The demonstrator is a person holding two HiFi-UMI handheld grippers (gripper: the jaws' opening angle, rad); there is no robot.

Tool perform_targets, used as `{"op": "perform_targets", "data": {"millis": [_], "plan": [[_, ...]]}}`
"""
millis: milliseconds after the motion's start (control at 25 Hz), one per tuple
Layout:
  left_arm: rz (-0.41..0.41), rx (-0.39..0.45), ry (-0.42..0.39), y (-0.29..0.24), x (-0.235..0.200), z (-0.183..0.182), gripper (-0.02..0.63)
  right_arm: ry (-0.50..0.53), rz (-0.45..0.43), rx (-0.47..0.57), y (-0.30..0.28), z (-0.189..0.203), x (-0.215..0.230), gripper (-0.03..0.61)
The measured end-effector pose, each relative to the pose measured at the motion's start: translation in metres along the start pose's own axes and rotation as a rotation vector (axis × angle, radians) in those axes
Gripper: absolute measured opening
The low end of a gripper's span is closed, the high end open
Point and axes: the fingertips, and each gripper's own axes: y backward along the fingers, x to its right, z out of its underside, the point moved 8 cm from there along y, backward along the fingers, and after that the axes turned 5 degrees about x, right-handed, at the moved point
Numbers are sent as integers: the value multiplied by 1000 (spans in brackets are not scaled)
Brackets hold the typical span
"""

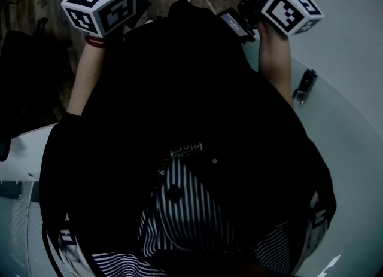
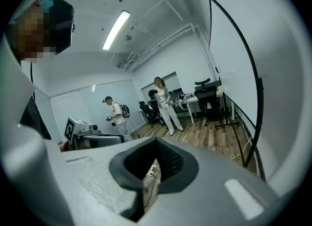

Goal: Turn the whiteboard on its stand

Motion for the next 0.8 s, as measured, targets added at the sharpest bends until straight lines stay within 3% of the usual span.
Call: {"op": "perform_targets", "data": {"millis": [120, 360, 800], "plan": [[14, 22, 16, -7, -5, 14, -4, 6, 7, 3, 2, 16, 10, 2], [116, 54, 37, -16, -5, 15, -3, 35, 41, 18, 7, 15, 5, 2], [122, 63, 62, -18, -2, 22, -3, 47, 10, 34, 3, 15, 11, 2]]}}
